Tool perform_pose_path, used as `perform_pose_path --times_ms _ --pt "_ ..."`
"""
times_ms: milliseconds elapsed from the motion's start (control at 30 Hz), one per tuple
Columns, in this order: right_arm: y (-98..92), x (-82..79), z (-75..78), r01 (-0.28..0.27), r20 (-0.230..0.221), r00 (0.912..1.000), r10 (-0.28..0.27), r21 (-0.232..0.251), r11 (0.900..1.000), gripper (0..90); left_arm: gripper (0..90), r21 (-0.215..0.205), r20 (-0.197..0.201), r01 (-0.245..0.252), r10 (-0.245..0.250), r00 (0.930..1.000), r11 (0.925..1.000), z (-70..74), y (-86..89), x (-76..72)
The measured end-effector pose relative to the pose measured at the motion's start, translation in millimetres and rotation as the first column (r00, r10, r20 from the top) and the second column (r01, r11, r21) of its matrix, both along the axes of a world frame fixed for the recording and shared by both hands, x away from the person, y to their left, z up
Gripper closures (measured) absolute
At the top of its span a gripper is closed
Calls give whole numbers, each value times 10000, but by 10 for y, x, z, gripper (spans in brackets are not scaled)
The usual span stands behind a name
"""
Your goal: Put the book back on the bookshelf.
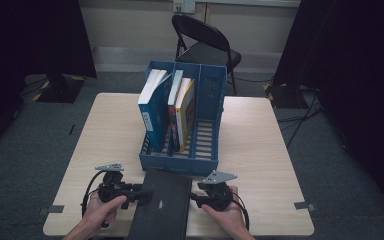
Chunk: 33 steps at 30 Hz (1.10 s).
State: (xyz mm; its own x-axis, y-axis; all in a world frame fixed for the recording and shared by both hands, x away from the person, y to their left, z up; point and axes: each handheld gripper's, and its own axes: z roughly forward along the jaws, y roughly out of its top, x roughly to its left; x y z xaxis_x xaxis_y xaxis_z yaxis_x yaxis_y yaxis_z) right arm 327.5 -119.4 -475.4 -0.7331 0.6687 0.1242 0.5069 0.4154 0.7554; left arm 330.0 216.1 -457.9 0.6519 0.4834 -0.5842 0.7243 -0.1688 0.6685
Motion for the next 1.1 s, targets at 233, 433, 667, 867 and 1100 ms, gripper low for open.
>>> perform_pose_path --times_ms 233,433,667,867,1100 --pt "3 -7 10 -39 -13 10000 39 103 9999 498 427 729 -431 549 -519 9977 9958 -92 -138 -39" --pt "2 -16 14 -114 -4 9999 114 116 9999 496 437 634 -724 821 -774 9944 9946 -118 -247 50" --pt "-3 -4 11 -138 -30 9999 138 139 9998 482 438 663 -1332 954 -860 9874 9932 -132 -412 163" --pt "-9 6 6 -26 -40 10000 26 124 9999 434 457 461 -1609 1078 -992 9820 9931 -157 -421 229" --pt "-38 7 4 115 -104 9999 -113 190 9998 408 471 417 -1595 1088 -1009 9820 9932 -169 -458 280"
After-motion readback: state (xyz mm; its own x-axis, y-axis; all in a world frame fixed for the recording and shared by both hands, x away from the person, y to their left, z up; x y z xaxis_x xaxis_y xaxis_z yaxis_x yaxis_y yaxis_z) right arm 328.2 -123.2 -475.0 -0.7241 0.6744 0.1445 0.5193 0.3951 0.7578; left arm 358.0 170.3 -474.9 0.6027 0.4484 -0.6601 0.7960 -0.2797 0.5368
